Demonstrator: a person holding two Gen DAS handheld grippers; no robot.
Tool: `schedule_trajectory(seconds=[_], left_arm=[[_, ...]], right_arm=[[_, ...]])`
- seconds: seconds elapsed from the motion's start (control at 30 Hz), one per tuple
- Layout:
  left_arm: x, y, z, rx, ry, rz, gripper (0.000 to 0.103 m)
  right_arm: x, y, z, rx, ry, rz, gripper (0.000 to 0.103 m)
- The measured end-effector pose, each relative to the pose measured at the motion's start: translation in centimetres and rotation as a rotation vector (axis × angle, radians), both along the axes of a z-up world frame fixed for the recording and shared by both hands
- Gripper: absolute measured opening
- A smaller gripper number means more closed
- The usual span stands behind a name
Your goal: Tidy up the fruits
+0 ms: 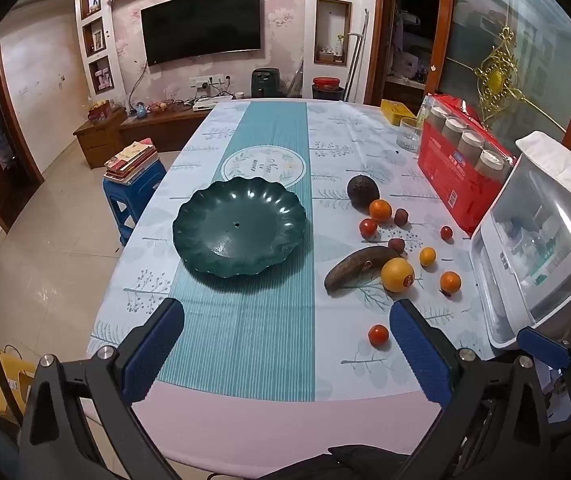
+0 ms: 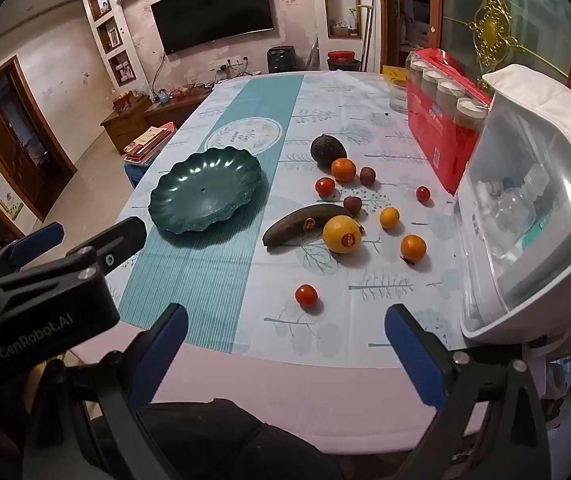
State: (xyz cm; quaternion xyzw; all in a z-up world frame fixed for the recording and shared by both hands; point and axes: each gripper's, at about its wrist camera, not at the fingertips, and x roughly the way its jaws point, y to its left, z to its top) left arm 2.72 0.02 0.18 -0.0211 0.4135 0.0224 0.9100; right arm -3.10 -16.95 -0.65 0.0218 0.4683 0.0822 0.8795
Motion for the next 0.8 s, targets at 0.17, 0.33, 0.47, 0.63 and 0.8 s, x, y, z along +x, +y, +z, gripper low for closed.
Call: schedule_trajectory(seconds=[0.17,0.33,0.47,0.63,0.8], left_arm=[[0.2,0.4,0.0,-0.004,-0.005,0.005,0.102],[0.3,0.5,0.0,-0.004,-0.007,0.004,0.102],[0.2,0.5,0.0,-0.005,-0.006,0.005,0.102],[0.2,0.5,0.0,-0.005,-0.006,0.004,0.102],[0.1,0.5,0.0,-0.005,-0.006,0.005,0.102]], right_arm=[[0.8,0.0,0.0,0.001,0.002,0.006,0.099],[1.5,0.3,-0.2,-0.002,0.005,0.012,0.099],[1.5,0.3,-0.2,-0.002,0.005,0.011,0.099],[1.9,0.6,-0.2,0.002,0.005,0.009,0.099],[1.9,0.5,-0.2,0.001,0.007,0.012,0.099]])
